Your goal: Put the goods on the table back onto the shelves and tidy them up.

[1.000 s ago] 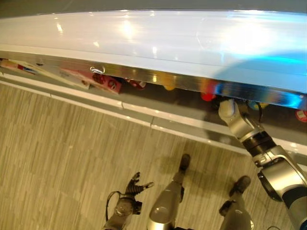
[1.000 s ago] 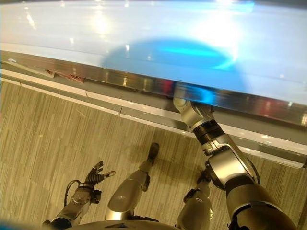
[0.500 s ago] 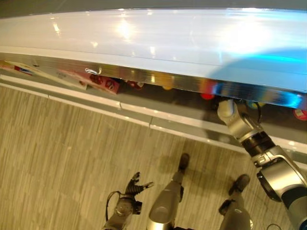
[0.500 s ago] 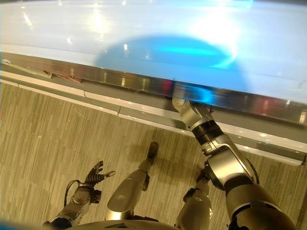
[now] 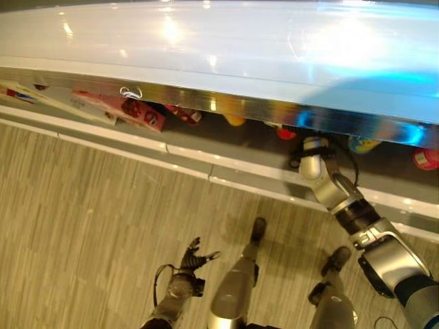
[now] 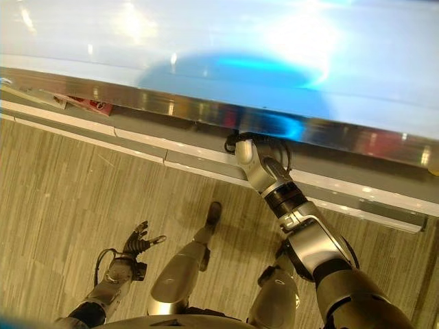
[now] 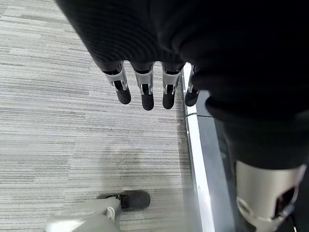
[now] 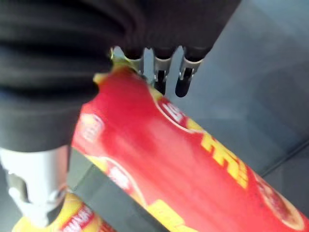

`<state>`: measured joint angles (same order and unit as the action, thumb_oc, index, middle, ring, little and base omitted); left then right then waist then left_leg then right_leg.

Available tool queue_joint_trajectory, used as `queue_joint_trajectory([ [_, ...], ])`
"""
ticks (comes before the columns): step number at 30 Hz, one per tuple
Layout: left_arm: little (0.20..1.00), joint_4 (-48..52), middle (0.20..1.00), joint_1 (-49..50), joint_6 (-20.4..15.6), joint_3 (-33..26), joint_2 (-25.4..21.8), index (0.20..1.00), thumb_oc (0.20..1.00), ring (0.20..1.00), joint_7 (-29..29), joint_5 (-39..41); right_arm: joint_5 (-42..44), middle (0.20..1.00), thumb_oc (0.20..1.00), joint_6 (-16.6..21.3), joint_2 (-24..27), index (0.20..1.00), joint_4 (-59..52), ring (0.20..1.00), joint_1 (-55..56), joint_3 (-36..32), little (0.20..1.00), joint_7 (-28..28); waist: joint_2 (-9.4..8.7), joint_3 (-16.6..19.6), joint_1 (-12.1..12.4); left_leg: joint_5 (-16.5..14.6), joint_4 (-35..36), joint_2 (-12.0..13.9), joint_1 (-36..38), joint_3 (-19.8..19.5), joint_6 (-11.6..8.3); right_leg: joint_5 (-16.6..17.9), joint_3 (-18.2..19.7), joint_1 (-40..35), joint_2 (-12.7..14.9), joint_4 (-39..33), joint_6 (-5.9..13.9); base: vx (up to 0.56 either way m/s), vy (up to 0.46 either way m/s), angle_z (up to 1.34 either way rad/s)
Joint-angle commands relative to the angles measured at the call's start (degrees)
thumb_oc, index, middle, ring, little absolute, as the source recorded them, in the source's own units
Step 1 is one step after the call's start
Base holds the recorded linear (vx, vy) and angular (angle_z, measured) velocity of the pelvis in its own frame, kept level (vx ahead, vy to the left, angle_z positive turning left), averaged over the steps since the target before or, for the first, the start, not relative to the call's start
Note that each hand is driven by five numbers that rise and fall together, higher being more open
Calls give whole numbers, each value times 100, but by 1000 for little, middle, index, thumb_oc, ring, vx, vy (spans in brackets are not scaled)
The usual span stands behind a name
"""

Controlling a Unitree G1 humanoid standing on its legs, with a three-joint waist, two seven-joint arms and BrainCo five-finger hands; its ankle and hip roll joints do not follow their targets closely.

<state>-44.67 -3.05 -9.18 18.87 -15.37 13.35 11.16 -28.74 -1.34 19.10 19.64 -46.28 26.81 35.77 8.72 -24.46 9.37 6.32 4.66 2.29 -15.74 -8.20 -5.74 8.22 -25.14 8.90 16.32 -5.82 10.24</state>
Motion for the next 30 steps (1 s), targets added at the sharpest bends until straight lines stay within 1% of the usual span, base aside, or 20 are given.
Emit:
queue_joint_trajectory([
  [1, 1000, -207, 1000, 100, 90, 134, -116, 1000, 1000, 1000, 117, 37, -276, 1000, 1000, 353, -97, 1000, -894, 1000, 392, 140, 1000, -126, -244, 293, -78, -320, -8, 25, 156, 568, 1, -249, 582, -39, 292, 402, 297, 36, 32, -10],
  [5, 1000, -301, 1000, 187, 155, -121, -110, 1000, 1000, 1000, 106, -67, -273, 1000, 1000, 649, 244, 1000, -1988, 1000, 981, 8, 1000, -519, -521, 435, -280, -446, -43, 84, 409, 767, 26, -178, 671, -191, 283, 322, 325, 34, 36, -18],
  [6, 1000, -295, 1000, 217, 166, -208, -139, 1000, 1000, 1000, 83, -76, -157, 1000, 1000, 745, 362, 1000, -2253, 1000, 1121, 11, 1000, -736, -611, 486, -342, -487, -61, 101, 481, 823, 32, -166, 694, -222, 269, 313, 323, 50, 21, -20],
  [8, 1000, -323, 1000, 260, 211, -431, -215, 1000, 1000, 1000, -59, -196, 451, 1000, 1000, 948, 645, 1000, -2671, 1000, 1491, 98, 1000, -1549, -812, 626, -449, -565, -78, 155, 646, 966, 26, -143, 734, -328, 248, 268, 332, 64, 0, -28],
  [9, 1000, -322, 1000, 268, 210, -432, -214, 1000, 1000, 1000, -63, -199, 470, 1000, 1000, 940, 655, 1000, -2699, 1000, 1507, 88, 1000, -1577, -813, 623, -445, -569, -74, 154, 661, 973, 26, -143, 738, -341, 249, 261, 334, 108, -25, -38],
  [10, 1000, -404, 1000, 338, 296, -577, -329, 1000, 1000, 1000, -259, -408, 1749, 1000, 1000, 1233, 862, 1000, -2999, 1000, 1922, 196, 1000, -2506, -1001, 768, -540, -657, -89, 212, 844, 1109, 16, -139, 799, -477, 200, 212, 349, 118, -21, -27],
  [11, 1000, -491, 1000, 365, 293, -666, -393, 1000, 1000, 1000, -362, -506, 2266, 1000, 1000, 1282, 994, 1000, -3074, 1000, 2172, 274, 1000, -2926, -1096, 864, -580, -678, -91, 216, 905, 1165, 27, -125, 814, -505, 198, 197, 357, 116, -21, -21],
  [12, 1000, -491, 1000, 366, 293, -666, -393, 1000, 1000, 1000, -362, -506, 2266, 1000, 1000, 1281, 995, 1000, -3076, 1000, 2174, 272, 1000, -2927, -1096, 865, -578, -677, -90, 215, 906, 1167, 28, -124, 816, -504, 198, 196, 358, 87, -13, -18],
  [15, 1000, -744, 1000, 487, 287, -871, -571, 1000, 1000, 1000, -764, -774, 3712, 1000, 1000, 1142, 1531, 1000, -2921, 1000, 2887, 796, 1000, -4709, -1307, 1131, -621, -771, -92, 284, 1206, 1320, 0, -169, 860, -714, 130, 169, 359, 117, -31, -32],
  [17, 1000, -1000, 1000, 447, 248, -904, -595, 1000, 1000, 1000, -955, -805, 4120, 1000, 1000, 1039, 1870, 1000, -2658, 1000, 3249, 1086, 1000, -5377, -1394, 1289, -666, -814, -94, 329, 1347, 1376, -31, -221, 886, -812, 91, 189, 357, 138, -26, -17],
  [18, 1000, -1143, 1000, 406, 234, -947, -560, 1000, 1000, 1000, -1003, -754, 4204, 1000, 1000, 827, 1883, 1000, -2013, 1000, 3642, 1037, 1000, -5457, -1443, 1424, -741, -846, -100, 361, 1466, 1408, -48, -271, 927, -875, 49, 216, 340, 137, -24, -16],
  [21, 1000, -1269, 1000, 402, 210, -929, -522, 1000, 1000, 1000, -1098, -718, 4442, 1000, 1000, 734, 1820, 1000, -1415, 1000, 4168, 833, 1000, -5656, -1477, 1531, -804, -862, -80, 410, 1595, 1459, -84, -333, 969, -935, -3, 245, 322, 94, -29, -19],
  [23, 1000, -1300, 1000, 474, 192, -862, -448, 1000, 1000, 1000, -1232, -685, 4639, 1000, 1000, 586, 1513, 1000, -278, 1000, 4772, 402, 1000, -5630, -1484, 1701, -892, -881, -62, 468, 1742, 1520, -116, -399, 997, -1028, -49, 262, 302, 99, -25, -13],
  [24, 1000, -1300, 1000, 474, 192, -862, -448, 1000, 1000, 1000, -1232, -685, 4639, 1000, 1000, 586, 1513, 1000, -278, 1000, 4772, 402, 1000, -5630, -1484, 1701, -892, -881, -62, 468, 1742, 1520, -116, -399, 997, -1028, -49, 262, 302, 83, -26, -12],
  [25, 1000, -1353, 1000, 518, 187, -826, -374, 1000, 1000, 1000, -1312, -619, 4631, 1000, 1000, 594, 1042, 1000, 975, 1000, 4981, -60, 1000, -5340, -1476, 1804, -956, -888, -47, 494, 1810, 1542, -129, -426, 1006, -1068, -75, 260, 293, 70, -33, -12],
  [26, 1000, -1409, 1000, 522, 177, -807, -372, 1000, 1000, 1000, -1322, -644, 4512, 1000, 1000, 606, 862, 1000, 1487, 1000, 5028, -235, 1000, -5209, -1473, 1839, -977, -892, -43, 511, 1838, 1555, -138, -442, 1000, -1085, -88, 260, 289, 69, -33, -12],
  [27, 1000, -1409, 1000, 522, 177, -807, -373, 1000, 1000, 1000, -1322, -644, 4512, 1000, 1000, 606, 861, 1000, 1488, 1000, 5027, -235, 1000, -5209, -1474, 1838, -976, -892, -43, 511, 1839, 1555, -139, -442, 1000, -1086, -89, 260, 289, 61, -32, -8],
  [28, 1000, -1546, 1000, 496, 187, -782, -341, 1000, 1000, 1000, -1365, -582, 4354, 1000, 1000, 549, 424, 1000, 2680, 1000, 4985, -632, 1000, -4869, -1462, 1905, -1033, -907, -41, 540, 1894, 1584, -143, -485, 1026, -1110, -120, 287, 272, 67, -31, -7],
  [29, 1000, -1600, 1000, 499, 197, -783, -314, 1000, 1000, 1000, -1376, -556, 4208, 1000, 1000, 542, 204, 1000, 3283, 1000, 4917, -851, 1000, -4666, -1450, 1946, -1043, -913, -36, 557, 1931, 1601, -147, -494, 1020, -1144, -136, 288, 267, 67, -31, -6],
  [30, 1000, -1600, 1000, 498, 197, -783, -314, 1000, 1000, 1000, -1376, -556, 4208, 1000, 1000, 542, 204, 1000, 3284, 1000, 4916, -851, 1000, -4666, -1450, 1945, -1042, -914, -35, 557, 1932, 1602, -147, -494, 1020, -1146, -136, 287, 267, 48, -18, -3],
])
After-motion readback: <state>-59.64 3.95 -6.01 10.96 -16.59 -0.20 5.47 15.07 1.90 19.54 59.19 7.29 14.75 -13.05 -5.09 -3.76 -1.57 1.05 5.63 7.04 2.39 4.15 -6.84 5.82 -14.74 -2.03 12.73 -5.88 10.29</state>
